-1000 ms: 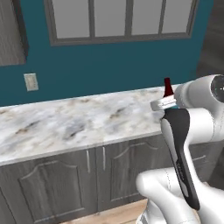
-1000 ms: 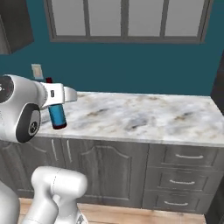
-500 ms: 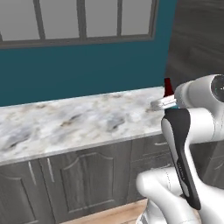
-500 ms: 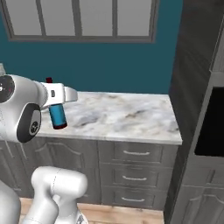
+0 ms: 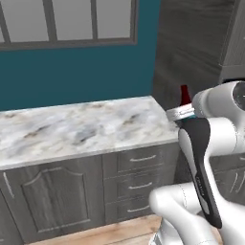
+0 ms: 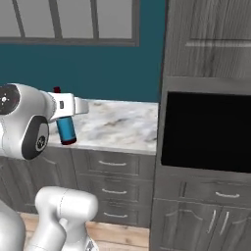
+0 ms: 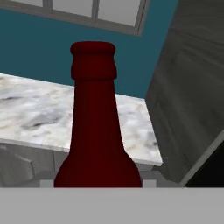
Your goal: Place the liquor and beer on the top shelf of the fridge to keep them out of children's reach, and place the broccoli on lower shelves for easy access.
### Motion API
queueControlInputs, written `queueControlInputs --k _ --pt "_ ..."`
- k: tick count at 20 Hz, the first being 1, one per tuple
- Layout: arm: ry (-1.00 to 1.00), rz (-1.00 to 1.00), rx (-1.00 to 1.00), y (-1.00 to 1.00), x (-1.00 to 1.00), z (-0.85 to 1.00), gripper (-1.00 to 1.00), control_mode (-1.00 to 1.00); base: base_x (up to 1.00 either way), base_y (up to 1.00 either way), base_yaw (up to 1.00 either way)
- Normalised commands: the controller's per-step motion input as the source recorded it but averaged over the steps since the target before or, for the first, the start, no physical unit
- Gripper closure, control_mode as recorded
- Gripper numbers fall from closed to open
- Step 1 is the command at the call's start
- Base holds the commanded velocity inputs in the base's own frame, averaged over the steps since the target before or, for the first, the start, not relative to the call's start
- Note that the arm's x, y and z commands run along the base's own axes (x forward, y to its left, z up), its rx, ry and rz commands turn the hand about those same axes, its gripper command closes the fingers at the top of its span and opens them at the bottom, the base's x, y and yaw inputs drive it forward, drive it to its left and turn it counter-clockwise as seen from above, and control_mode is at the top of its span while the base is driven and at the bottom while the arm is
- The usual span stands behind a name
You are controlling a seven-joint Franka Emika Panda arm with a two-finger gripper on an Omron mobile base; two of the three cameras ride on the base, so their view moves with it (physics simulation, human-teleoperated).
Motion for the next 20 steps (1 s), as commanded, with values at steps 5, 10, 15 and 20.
queueControlInputs --k 5,10,15,20 --pt "0.0 0.0 0.0 0.0 0.0 0.0 1.0 1.0 -0.77 -0.59 0.17" --pt "0.0 0.0 0.0 0.0 0.0 0.0 1.0 1.0 -0.43 -0.85 0.1" --pt "0.0 0.0 0.0 0.0 0.0 0.0 1.0 1.0 -0.1 -1.0 0.03" --pt "0.0 0.0 0.0 0.0 0.0 0.0 1.0 1.0 -0.08 -1.0 0.02"
